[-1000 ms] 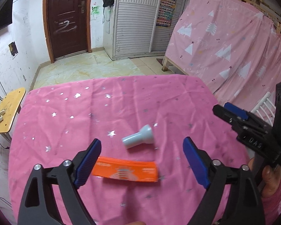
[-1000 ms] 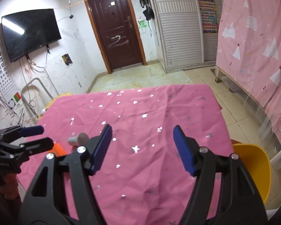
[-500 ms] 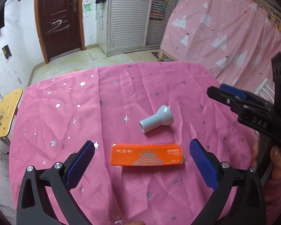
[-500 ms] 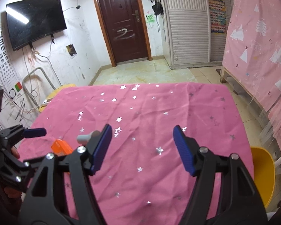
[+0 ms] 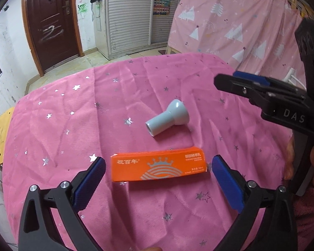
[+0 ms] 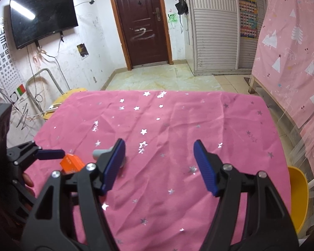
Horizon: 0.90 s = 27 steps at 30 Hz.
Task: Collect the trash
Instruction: 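Grasp the flat orange box with the left tool while the right tool grasps the grey funnel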
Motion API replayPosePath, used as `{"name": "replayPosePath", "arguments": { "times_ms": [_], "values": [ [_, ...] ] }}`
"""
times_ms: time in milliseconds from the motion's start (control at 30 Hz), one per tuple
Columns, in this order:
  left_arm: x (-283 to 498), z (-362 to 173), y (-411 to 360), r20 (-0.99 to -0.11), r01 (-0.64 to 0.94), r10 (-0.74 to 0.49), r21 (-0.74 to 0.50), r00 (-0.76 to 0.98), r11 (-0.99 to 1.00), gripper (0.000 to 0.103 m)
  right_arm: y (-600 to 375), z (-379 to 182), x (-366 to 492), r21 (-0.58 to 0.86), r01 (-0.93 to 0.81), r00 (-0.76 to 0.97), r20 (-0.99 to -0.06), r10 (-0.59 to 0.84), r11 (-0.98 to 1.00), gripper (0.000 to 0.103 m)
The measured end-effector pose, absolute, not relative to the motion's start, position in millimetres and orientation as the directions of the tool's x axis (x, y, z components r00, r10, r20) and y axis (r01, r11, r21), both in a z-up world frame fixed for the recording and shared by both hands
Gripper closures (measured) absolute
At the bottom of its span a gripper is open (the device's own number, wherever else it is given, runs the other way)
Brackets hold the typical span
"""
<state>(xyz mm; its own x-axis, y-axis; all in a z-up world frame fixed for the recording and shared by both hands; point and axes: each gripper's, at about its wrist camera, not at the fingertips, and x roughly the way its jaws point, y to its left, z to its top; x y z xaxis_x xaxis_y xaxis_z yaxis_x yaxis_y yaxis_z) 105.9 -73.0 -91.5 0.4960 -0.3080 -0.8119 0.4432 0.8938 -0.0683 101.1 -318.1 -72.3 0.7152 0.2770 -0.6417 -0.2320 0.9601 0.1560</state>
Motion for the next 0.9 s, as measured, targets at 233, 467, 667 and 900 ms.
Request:
{"name": "replayPosePath", "arguments": {
  "times_ms": [233, 467, 667, 900],
  "values": [
    [107, -100, -82, -0.824, 0.449, -0.283, -0.039, 0.491, 0.893, 0.010, -311, -75, 104, 0.154, -0.243, 0.705, -0.650, 0.283, 0.958, 0.038],
    [110, -103, -84, -0.828, 0.437, -0.269, -0.032, 0.493, 0.899, 0.010, -300, -78, 107, 0.150, -0.259, 0.693, -0.659, 0.292, 0.954, 0.038],
    [112, -102, -77, -0.820, 0.408, -0.261, -0.036, 0.510, 0.912, 0.020, -291, -80, 108, 0.147, -0.272, 0.684, -0.666, 0.298, 0.951, 0.038],
    [115, -97, -54, -0.810, 0.353, -0.259, -0.068, 0.526, 0.933, 0.020, -276, -82, 107, 0.140, -0.296, 0.671, -0.673, 0.310, 0.945, 0.028]
  ]
}}
